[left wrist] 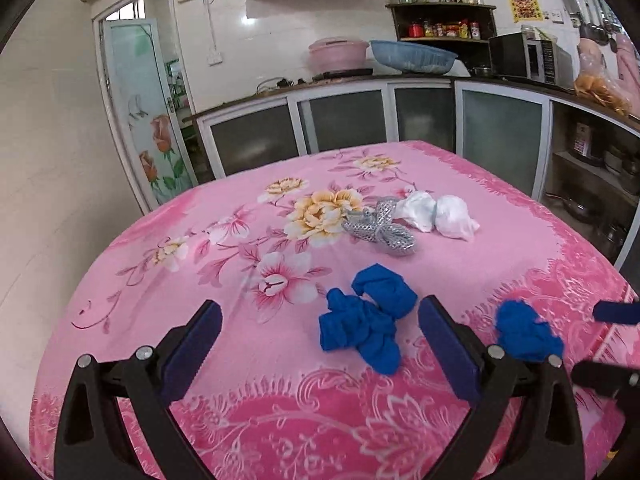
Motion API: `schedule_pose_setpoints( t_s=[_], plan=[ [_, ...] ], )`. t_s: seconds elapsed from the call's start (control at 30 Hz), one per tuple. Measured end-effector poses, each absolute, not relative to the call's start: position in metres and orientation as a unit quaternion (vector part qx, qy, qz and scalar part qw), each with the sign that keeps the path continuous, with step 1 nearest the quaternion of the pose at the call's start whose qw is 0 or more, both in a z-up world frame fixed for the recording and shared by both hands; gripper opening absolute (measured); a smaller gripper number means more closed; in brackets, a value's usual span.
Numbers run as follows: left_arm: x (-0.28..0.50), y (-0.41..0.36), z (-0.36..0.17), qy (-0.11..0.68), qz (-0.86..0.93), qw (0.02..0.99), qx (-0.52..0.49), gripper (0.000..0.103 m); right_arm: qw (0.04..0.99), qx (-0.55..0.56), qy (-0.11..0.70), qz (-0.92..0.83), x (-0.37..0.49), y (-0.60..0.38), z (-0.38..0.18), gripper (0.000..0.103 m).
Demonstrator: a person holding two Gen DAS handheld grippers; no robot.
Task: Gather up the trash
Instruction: 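Grasp one blue glove with the left tool while the right tool grasps the other, then carry both blue gloves over the yellow bin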
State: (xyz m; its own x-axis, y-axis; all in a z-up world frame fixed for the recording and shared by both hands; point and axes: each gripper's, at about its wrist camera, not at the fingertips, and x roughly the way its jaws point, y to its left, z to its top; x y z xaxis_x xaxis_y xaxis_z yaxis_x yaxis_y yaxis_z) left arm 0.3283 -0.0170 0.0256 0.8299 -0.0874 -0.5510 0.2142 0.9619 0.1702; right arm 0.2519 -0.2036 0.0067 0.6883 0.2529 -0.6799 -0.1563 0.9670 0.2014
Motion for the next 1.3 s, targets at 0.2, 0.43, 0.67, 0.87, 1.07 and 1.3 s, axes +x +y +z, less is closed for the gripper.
schedule_pose_setpoints(
  t_s=[0.2, 0.43, 0.67, 0.87, 1.07, 1.3],
  plan=[
    [0.361, -0.016, 0.008, 0.315, -0.064, 0.942, 0.094, 0.095, 0.907, 0.069, 0.396, 0.123, 0.274, -0.193, -0.004, 0.075],
    [0.385, -0.017, -0.005, 0.353, -0.082, 0.93, 0.061, 0.095, 0.898, 0.075, 0.415, 0.127, 0.296, -0.188, -0.015, 0.075],
    [0.397, -0.024, -0.016, 0.377, -0.114, 0.918, 0.049, 0.076, 0.892, 0.067, 0.428, 0.129, 0.303, -0.184, -0.02, 0.067],
    [0.395, -0.03, -0.021, 0.388, -0.137, 0.911, 0.041, 0.018, 0.894, 0.065, 0.432, 0.103, 0.303, -0.191, -0.02, 0.023],
    [0.389, -0.015, -0.008, 0.385, -0.167, 0.907, -0.012, 0.005, 0.902, 0.079, 0.414, 0.095, 0.292, -0.199, -0.008, 0.016],
    [0.363, -0.004, 0.012, 0.366, -0.186, 0.911, -0.022, 0.005, 0.912, 0.084, 0.391, 0.094, 0.268, -0.21, 0.018, 0.016]
  ],
)
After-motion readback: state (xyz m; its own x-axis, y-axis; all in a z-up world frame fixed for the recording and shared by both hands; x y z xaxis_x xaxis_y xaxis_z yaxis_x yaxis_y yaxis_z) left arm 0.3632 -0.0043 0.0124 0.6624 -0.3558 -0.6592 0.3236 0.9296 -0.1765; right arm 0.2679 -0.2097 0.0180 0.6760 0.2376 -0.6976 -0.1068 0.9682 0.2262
